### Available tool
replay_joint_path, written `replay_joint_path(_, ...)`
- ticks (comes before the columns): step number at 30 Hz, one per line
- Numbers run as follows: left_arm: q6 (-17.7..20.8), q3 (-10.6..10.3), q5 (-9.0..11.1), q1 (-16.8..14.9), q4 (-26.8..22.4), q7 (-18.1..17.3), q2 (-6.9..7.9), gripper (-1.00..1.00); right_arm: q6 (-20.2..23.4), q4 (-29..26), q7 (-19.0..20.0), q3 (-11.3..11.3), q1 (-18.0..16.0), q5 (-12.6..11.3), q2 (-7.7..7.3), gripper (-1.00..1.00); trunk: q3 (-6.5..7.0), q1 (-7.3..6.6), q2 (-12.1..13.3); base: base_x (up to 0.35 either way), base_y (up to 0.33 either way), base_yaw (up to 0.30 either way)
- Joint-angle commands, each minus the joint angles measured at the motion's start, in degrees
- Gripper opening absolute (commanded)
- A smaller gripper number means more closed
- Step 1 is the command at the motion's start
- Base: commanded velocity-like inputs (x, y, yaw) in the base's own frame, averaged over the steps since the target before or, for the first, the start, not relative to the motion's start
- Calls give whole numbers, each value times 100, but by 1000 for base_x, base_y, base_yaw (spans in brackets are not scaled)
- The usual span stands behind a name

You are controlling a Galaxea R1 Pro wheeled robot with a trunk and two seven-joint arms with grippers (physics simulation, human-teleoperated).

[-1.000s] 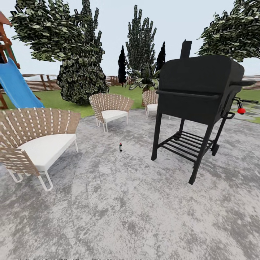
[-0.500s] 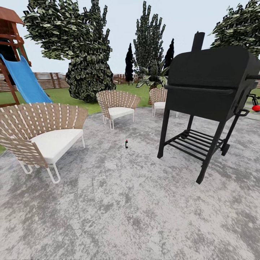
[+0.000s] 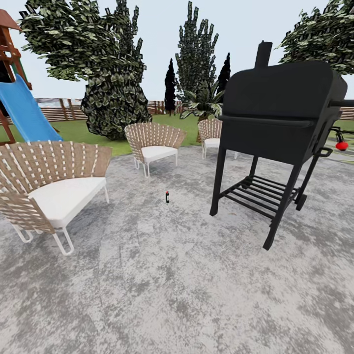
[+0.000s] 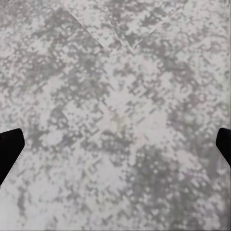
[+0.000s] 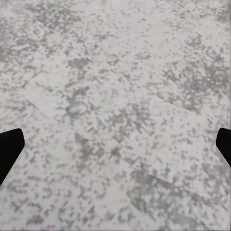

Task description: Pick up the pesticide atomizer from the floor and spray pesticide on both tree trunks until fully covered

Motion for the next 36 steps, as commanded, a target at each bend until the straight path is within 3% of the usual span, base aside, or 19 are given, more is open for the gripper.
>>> replay_joint_path(1,-17,-6,48,-3,5,-1,0,100,-15,6,-2,3,-3,6,-1,100,-5,2,-2,317,0,-3)
replay_joint_path(12,-16,-8,47,-3,8,-6,0,100,-21,-2,-2,-4,-3,-1,11,100,-5,2,-2,333,38,-1)
replay_joint_path(36,-21,-11,47,-3,11,-8,1,100,-21,-1,-2,-4,-3,3,9,100,-5,2,-2,329,172,-33)
